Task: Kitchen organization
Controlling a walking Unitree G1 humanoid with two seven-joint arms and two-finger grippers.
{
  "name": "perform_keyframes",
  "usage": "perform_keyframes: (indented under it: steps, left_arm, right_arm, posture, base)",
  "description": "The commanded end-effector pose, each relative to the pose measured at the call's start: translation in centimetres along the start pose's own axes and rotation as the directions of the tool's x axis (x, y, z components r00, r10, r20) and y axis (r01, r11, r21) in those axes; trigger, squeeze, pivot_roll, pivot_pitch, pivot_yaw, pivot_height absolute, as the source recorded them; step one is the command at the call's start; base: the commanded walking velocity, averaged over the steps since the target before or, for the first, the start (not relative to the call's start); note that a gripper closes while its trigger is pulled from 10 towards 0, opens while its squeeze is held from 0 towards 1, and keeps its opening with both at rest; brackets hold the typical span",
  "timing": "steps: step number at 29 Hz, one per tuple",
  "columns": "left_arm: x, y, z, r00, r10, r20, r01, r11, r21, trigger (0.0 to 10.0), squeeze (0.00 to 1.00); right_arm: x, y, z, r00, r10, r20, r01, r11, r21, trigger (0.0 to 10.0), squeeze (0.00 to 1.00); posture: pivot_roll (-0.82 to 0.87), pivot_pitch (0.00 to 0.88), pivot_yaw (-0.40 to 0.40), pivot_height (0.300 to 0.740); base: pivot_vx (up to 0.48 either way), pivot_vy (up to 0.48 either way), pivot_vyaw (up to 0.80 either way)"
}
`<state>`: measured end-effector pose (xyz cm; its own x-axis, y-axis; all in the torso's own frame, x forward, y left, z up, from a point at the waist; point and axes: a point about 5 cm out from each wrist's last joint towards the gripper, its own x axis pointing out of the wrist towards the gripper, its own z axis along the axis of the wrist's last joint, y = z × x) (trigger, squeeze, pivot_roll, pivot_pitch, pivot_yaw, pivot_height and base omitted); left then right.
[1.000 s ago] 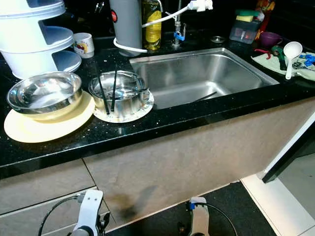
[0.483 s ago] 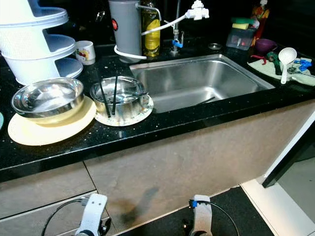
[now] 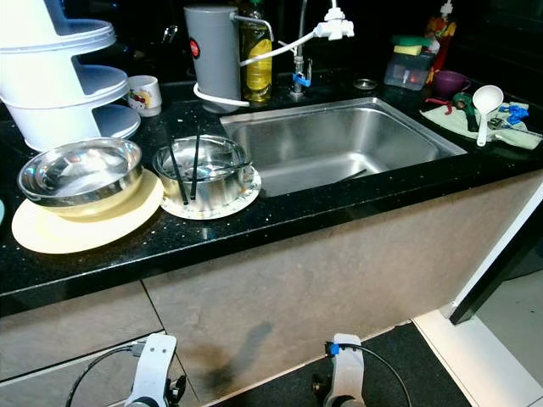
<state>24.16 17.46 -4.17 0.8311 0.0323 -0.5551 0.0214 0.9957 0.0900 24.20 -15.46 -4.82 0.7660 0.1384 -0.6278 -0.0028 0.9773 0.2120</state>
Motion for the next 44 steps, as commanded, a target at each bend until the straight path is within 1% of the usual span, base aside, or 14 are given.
perform_keyframes:
  steps: [1,14,17,19,20,22,24,33,34,35,37,40,41,44]
  left_arm:
    - [-0.1,0.2,-0.6,0.999,0.005,-0.037,-0.005,1.000,-0.015,10.0,0.00]
    - [0.0,0.5,-0.5,0.999,0.015,-0.040,-0.016,1.000,-0.008,10.0,0.00]
    - [0.1,0.5,-0.2,0.999,0.037,-0.027,-0.037,0.999,0.000,10.0,0.00]
    - [0.1,0.6,-0.1,0.999,0.044,-0.022,-0.044,0.999,0.005,10.0,0.00]
    - [0.1,0.7,0.1,0.999,0.051,-0.008,-0.051,0.998,0.031,10.0,0.00]
    - [0.1,0.9,0.3,0.998,0.061,0.003,-0.061,0.998,0.028,10.0,0.00]
    - [-0.1,1.7,0.6,0.995,0.092,0.036,-0.092,0.996,0.000,10.0,0.00]
    - [-0.8,2.4,0.8,0.989,0.110,0.097,-0.113,0.993,0.022,10.0,0.00]
    - [-0.8,2.4,0.8,0.989,0.110,0.097,-0.113,0.993,0.022,10.0,0.00]
    - [-1.1,3.1,1.1,0.984,0.127,0.124,-0.131,0.991,0.027,10.0,0.00]
    - [-1.3,3.5,1.3,0.981,0.138,0.133,-0.143,0.989,0.028,10.0,0.00]
    - [-1.4,3.9,1.4,0.979,0.147,0.142,-0.152,0.988,0.025,10.0,0.00]
    - [-1.4,4.8,1.7,0.977,0.149,0.155,-0.153,0.988,0.016,10.0,0.00]
    - [-0.9,5.4,1.6,0.981,0.151,0.124,-0.147,0.988,-0.038,10.0,0.00]
  right_arm:
    - [0.0,0.0,-0.4,1.000,-0.002,-0.022,0.003,1.000,0.020,10.0,0.00]
    - [0.1,0.5,-0.3,0.999,0.029,-0.037,-0.029,1.000,0.005,10.0,0.00]
    - [0.2,0.6,-0.1,0.998,0.042,-0.038,-0.041,0.999,0.026,10.0,0.00]
    - [0.2,0.5,-0.1,0.998,0.047,-0.037,-0.046,0.999,0.030,10.0,0.00]
    - [0.2,0.4,0.2,0.998,0.053,-0.027,-0.053,0.998,0.025,10.0,0.00]
    - [0.2,0.3,0.3,0.999,0.050,-0.021,-0.050,0.999,0.013,10.0,0.00]
    - [0.2,0.2,0.2,0.999,0.039,-0.030,-0.039,0.999,0.025,10.0,0.00]
    - [0.5,1.2,0.4,0.995,0.088,-0.038,-0.086,0.995,0.043,10.0,0.00]
    - [0.5,1.2,0.4,0.995,0.088,-0.038,-0.086,0.995,0.043,10.0,0.00]
    - [0.6,1.7,0.6,0.994,0.104,-0.028,-0.102,0.993,0.055,10.0,0.00]
    - [0.6,1.9,0.6,0.994,0.111,-0.022,-0.109,0.992,0.067,10.0,0.00]
    - [0.7,2.1,0.6,0.993,0.116,-0.015,-0.115,0.990,0.080,10.0,0.00]
    - [0.7,2.6,0.5,0.995,0.102,-0.007,-0.101,0.990,0.101,10.0,0.00]
    - [0.9,3.2,0.6,0.997,0.080,-0.020,-0.081,0.996,-0.029,10.0,0.00]
  posture:
    - [-0.09,0.082,-0.007,0.740]
    - [-0.07,0.085,0.008,0.740]
    - [-0.03,0.082,-0.041,0.740]
    - [-0.03,0.082,-0.041,0.740]
    - [0.01,0.086,-0.067,0.740]
    - [0.03,0.089,-0.077,0.740]
    - [0.10,0.097,-0.105,0.740]
    - [0.24,0.121,-0.154,0.740]
    - [0.24,0.121,-0.154,0.740]
    - [0.27,0.141,-0.140,0.740]
    - [0.27,0.143,-0.132,0.740]
    - [0.26,0.145,-0.122,0.740]
    - [0.19,0.150,-0.068,0.740]
    - [0.12,0.157,-0.032,0.740]
  base:
    - [0.000,0.000,0.00]
    - [0.000,0.000,0.00]
    - [0.000,0.000,0.00]
    - [0.000,0.000,0.00]
    - [0.000,0.000,0.00]
    - [0.000,0.000,0.00]
    - [0.000,0.000,0.00]
    - [0.000,0.000,0.00]
    - [0.000,0.000,0.00]
    - [0.000,0.000,0.00]
    - [0.000,0.000,0.00]
    - [0.000,0.000,0.00]
    - [0.000,0.000,0.00]
    - [0.000,0.000,0.00]
